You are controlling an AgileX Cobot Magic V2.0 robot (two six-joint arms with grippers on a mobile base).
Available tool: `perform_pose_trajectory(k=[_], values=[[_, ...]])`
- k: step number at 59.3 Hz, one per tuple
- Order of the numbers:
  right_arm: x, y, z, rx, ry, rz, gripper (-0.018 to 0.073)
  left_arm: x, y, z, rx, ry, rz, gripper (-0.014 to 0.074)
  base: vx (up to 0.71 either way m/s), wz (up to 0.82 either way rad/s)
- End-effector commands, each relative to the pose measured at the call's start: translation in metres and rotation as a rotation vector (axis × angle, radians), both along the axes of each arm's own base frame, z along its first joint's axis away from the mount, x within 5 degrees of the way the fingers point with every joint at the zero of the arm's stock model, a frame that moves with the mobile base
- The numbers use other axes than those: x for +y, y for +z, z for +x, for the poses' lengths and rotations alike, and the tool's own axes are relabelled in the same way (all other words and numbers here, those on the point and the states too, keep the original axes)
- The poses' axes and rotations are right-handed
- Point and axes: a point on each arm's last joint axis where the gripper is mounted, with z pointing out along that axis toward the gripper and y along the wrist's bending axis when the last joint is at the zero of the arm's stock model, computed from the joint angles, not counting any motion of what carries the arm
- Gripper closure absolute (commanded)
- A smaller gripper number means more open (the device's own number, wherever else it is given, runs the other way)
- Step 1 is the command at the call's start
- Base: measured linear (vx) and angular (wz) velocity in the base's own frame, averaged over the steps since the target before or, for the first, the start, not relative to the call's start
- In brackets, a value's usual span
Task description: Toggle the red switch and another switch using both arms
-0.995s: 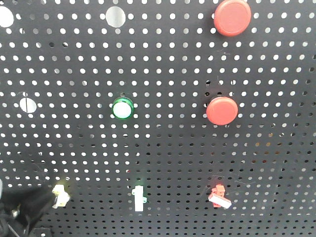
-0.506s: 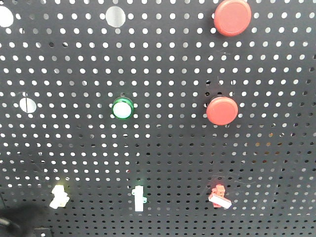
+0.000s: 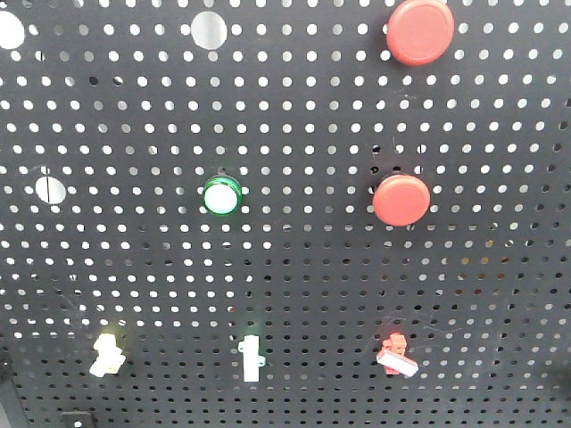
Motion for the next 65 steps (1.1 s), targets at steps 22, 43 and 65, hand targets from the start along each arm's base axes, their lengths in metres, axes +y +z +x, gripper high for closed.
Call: perform_pose_trajectory(k=[22, 43, 65], values=[[0.057, 0.030, 0.056, -0.035, 0.177, -0.027, 0.0566, -0.001, 0.016, -0.002, -0.095, -0.018, -0.044, 0.0594, 0.00, 0.00], [0.075, -0.007, 0.065, 0.235, 0.206, -0.153, 0.0566, -0.001, 0.017, -0.002, -0.096, -0.018, -0.045, 0.0594, 0.00, 0.00], [0.089, -0.025, 0.059, 0.372, 0.237, -0.224, 0.0566, -0.002, 0.017, -0.002, -0.098, -0.019, -0.045, 0.0594, 0.00, 0.00]])
